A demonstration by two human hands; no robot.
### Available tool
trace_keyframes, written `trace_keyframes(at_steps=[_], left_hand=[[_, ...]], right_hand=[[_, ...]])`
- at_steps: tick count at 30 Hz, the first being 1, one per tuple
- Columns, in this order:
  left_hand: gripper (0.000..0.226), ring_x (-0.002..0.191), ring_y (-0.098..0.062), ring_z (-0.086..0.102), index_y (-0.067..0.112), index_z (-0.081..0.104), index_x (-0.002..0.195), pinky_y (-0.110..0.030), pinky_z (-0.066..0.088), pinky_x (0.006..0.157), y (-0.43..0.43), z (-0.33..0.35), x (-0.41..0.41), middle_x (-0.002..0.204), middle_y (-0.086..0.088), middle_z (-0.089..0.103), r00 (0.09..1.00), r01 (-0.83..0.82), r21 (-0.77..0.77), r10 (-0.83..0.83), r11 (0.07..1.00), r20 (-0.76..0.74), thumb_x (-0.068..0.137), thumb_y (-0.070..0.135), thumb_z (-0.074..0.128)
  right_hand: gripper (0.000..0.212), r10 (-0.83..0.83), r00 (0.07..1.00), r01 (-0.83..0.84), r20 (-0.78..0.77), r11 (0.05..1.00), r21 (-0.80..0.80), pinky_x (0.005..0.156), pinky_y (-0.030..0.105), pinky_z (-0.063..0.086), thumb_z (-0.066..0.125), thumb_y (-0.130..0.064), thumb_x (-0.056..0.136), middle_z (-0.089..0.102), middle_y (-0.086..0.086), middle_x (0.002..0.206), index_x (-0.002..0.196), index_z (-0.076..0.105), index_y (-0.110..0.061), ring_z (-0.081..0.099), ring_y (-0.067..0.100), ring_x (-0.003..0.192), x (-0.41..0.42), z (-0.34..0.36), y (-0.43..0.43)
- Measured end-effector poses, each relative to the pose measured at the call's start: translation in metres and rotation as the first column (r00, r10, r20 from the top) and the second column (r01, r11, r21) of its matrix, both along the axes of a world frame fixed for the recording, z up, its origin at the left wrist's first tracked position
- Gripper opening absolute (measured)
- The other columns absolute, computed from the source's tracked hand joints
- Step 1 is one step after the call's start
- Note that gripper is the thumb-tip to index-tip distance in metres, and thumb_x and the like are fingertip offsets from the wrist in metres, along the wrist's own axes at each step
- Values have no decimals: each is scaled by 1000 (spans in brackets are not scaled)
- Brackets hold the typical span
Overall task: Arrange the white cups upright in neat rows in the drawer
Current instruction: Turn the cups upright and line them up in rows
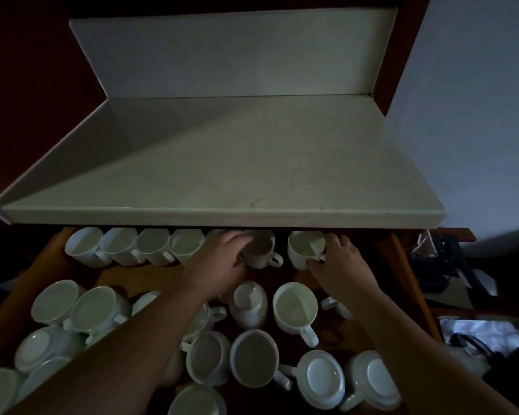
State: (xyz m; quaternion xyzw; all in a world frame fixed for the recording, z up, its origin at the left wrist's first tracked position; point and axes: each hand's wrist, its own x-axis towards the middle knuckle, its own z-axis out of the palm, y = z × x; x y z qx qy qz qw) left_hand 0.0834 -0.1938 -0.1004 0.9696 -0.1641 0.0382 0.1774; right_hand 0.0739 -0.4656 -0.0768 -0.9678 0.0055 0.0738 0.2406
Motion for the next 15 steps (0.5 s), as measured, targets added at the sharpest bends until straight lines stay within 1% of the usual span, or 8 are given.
trace_keyframes(at_steps=[1,3,5,7,8,9,12,15], left_hand=[[53,132,-24,53,20,61,141,-40,47,107,9,1,-5,145,-1,59,999,-53,-44,53,998,3,89,18,71],[51,131,-23,55,22,60,142,-39,49,104,29,3,-16,143,0,59,990,-138,-42,138,990,-5,92,21,71],[52,129,-23,57,23,58,143,-36,49,101,45,2,-22,142,0,60,984,-174,7,174,985,-34,93,17,71],[51,125,-25,60,21,62,140,-38,49,100,53,1,-18,138,-3,64,990,-137,39,138,990,-35,91,13,73],[49,122,-27,62,21,66,136,-40,50,100,54,0,-14,133,-4,67,995,-101,62,102,993,-15,89,11,74],[47,120,-28,64,20,70,131,-41,51,100,54,-1,-9,129,-4,69,998,-61,83,61,995,6,87,8,75],[40,111,-30,66,20,76,120,-43,53,96,50,-3,-1,117,-4,75,998,13,126,-20,992,52,85,3,73],[41,103,-32,68,21,76,122,-42,56,89,46,-3,0,110,-4,76,995,41,145,-54,989,84,86,4,72]], right_hand=[[62,24,999,-23,48,999,-23,110,39,43,62,-39,99,49,7,143,151,40,-15,47,26,132,-6,3,0],[54,98,988,-93,123,994,-50,110,36,43,58,-37,100,50,3,145,149,46,-18,46,23,133,-18,9,3],[40,184,973,-178,140,983,-50,99,32,47,56,-34,101,56,-1,136,138,57,-20,51,19,126,-25,12,15],[29,255,962,-253,97,967,-35,87,33,51,54,-33,100,59,-2,124,125,62,-21,58,19,115,-25,12,34],[28,280,958,-279,69,960,-17,83,35,52,54,-32,99,59,-2,123,124,61,-21,59,19,112,-23,10,44],[30,302,952,-302,47,953,-7,82,36,52,54,-31,99,59,-1,126,127,60,-21,60,20,113,-21,9,53],[45,332,943,-331,6,942,-47,89,39,54,55,-30,99,51,1,143,143,51,-20,58,23,123,-14,0,73],[38,263,965,-262,4,963,-69,82,38,56,55,-28,98,53,1,135,134,54,-17,63,24,110,-9,-6,83]])
